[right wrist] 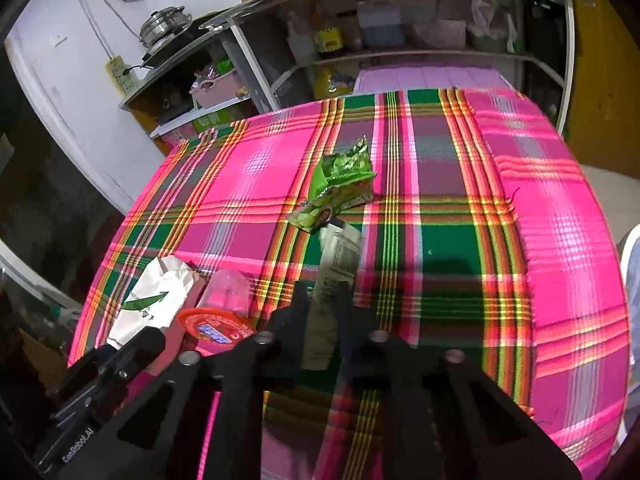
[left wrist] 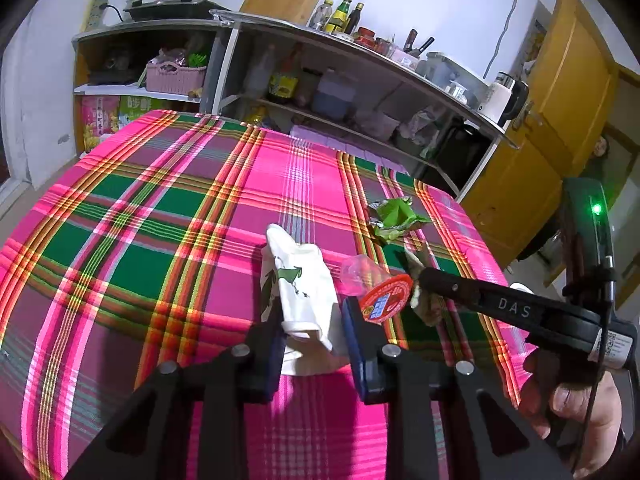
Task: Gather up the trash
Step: 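Grasp the white paper with the left gripper while the right gripper grasps the paper strip, then carry the white paper and paper strip over the bin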
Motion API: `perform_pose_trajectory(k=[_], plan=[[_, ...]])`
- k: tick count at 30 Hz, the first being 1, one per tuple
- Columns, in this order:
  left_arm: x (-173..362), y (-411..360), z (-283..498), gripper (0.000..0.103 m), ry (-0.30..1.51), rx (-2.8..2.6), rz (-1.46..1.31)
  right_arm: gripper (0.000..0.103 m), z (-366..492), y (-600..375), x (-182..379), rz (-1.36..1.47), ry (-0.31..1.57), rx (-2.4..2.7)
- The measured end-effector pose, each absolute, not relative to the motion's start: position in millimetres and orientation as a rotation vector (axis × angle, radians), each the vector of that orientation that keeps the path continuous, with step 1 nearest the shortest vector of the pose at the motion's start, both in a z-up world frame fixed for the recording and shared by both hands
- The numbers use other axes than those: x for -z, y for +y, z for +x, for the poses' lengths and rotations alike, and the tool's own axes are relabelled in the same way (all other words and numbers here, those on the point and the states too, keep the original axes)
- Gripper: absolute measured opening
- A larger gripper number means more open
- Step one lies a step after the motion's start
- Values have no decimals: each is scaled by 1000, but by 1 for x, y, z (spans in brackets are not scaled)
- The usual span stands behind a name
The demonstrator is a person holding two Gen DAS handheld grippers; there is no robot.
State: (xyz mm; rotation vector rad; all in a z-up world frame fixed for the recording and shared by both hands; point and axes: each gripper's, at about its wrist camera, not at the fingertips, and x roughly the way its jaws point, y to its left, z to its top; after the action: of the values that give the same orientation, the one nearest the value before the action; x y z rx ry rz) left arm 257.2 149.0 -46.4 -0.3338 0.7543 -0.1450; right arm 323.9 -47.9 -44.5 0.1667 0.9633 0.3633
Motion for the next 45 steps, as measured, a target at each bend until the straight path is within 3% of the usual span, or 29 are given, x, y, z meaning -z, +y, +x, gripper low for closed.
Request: perform_pose_trajectory(k=[6, 22, 23, 25, 26, 27, 34, 36, 45], plan=[[42, 149, 250, 27, 739, 149, -336, 3, 319, -56, 42, 171, 961, -366], [21, 131, 210, 26, 695, 148, -284, 2, 288, -89, 25, 217, 902, -428], [20, 131, 208, 26, 693, 145, -285, 8, 290, -90, 24, 225, 896, -423], [20, 132, 205, 26, 690, 141, -289, 29, 296, -86, 23, 235, 893, -428], [19, 133, 205, 26, 689, 138, -290, 45, 300, -82, 24, 234, 900, -441], [18, 134, 205, 26, 687, 137, -290, 50, 304, -78, 25, 230, 909, -454], [20, 137, 207, 26, 687, 133, -289, 48, 327, -53, 49, 141, 985, -425], [20, 137, 207, 26, 686, 131, -289, 26, 329, -51, 54, 127, 996, -416], [14, 132, 203, 26, 675, 139, -275, 23, 313, -66, 47, 130, 964, -441]])
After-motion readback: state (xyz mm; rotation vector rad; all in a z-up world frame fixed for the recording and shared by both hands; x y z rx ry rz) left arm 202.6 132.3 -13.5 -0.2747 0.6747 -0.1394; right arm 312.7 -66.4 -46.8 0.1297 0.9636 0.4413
